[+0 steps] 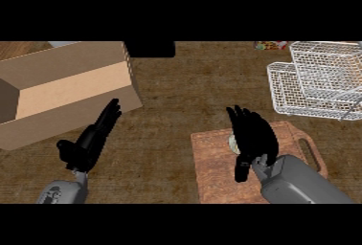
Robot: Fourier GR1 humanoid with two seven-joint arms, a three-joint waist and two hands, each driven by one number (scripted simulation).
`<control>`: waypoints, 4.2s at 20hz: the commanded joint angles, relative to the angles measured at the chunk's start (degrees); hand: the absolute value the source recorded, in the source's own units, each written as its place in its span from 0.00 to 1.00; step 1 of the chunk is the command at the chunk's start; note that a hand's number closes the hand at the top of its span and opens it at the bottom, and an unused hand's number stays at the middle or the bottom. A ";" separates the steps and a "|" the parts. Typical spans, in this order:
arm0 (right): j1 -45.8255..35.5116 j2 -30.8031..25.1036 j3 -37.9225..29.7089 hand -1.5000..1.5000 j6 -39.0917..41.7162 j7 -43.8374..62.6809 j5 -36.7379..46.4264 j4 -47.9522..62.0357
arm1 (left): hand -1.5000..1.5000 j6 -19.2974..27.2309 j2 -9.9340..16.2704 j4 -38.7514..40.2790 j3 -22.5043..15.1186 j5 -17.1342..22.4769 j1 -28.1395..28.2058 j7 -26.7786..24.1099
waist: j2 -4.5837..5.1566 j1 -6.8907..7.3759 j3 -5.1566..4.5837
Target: Pick the cupcake from the cutting board and place it in the tiered basket
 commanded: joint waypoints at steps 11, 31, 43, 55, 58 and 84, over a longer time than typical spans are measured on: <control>5.88 3.85 -10.62 0.00 6.67 -6.45 8.47 5.07 | 0.50 2.74 -5.54 -1.35 -1.14 -5.31 1.12 1.78 | 0.00 0.01 0.01; 9.09 15.26 -15.72 1.00 -2.70 -24.21 23.65 11.80 | 0.50 -3.17 -4.64 -0.80 3.70 -5.72 1.97 0.06 | -0.01 0.07 0.01; 16.56 -18.47 -40.57 1.00 -8.41 -52.59 13.91 19.36 | 0.50 -2.27 -4.11 -1.73 6.29 -4.44 3.48 0.38 | 0.52 -4.87 0.71; 9.94 -34.75 -68.30 1.00 6.33 -87.95 -15.00 40.06 | 0.50 -3.64 -4.30 -2.52 5.16 -4.35 1.89 0.39 | 0.59 -0.52 0.46; 7.75 -38.60 -68.77 1.00 9.65 -94.57 -14.10 50.61 | 0.50 -2.81 -6.12 -2.46 2.41 -6.40 1.09 1.08 | 0.86 1.43 0.36; -37.92 -26.18 -53.36 1.00 11.16 -74.28 -0.60 70.63 | 0.50 -2.85 -7.82 -0.24 1.97 -7.80 -0.46 0.54 | 0.81 2.57 0.06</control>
